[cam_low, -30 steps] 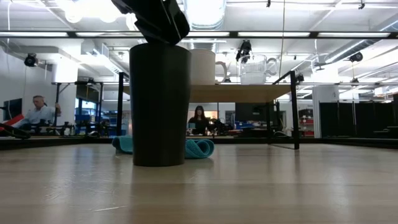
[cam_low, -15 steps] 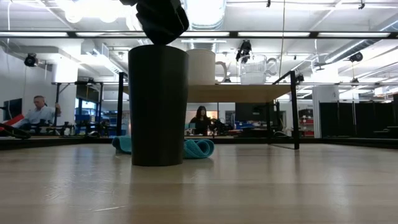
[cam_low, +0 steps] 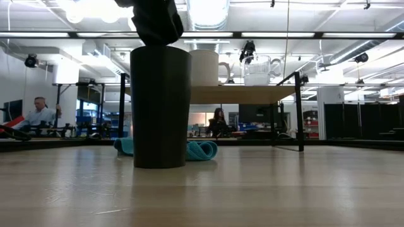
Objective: Stack small to large cups/mugs on shelf
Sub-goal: Put the black cup on the shelf
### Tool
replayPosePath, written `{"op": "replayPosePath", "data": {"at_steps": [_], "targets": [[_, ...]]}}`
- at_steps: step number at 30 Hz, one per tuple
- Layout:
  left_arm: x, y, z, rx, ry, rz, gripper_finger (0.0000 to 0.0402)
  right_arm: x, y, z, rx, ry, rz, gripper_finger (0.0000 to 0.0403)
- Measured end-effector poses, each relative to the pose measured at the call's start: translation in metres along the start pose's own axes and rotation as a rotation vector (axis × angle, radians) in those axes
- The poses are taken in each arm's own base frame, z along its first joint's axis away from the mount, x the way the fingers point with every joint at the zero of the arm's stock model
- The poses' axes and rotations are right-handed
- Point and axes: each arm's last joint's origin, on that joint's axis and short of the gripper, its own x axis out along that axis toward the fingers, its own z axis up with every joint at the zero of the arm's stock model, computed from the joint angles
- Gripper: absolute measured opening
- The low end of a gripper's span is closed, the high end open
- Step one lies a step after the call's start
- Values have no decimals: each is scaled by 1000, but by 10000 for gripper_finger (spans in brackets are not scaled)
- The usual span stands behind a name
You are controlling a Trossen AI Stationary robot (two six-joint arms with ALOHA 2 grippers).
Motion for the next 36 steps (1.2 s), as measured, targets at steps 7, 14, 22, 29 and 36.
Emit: {"op": "replayPosePath", "data": {"at_steps": [7,14,22,29,36], "targets": [[1,2,-2,-57,12,34,91,0,0,0,1,-1,0,93],[1,3,-5,-78,25,68,91,0,0,0,1,-3,1,92],[14,7,-11,-81,66,86,91,0,0,1,1,-5,2,86],[18,8,-13,-55,85,94,58,0,0,1,1,-6,2,88],[2,8,-19,-6,237,135,4,0,0,1,1,-6,2,77]]}}
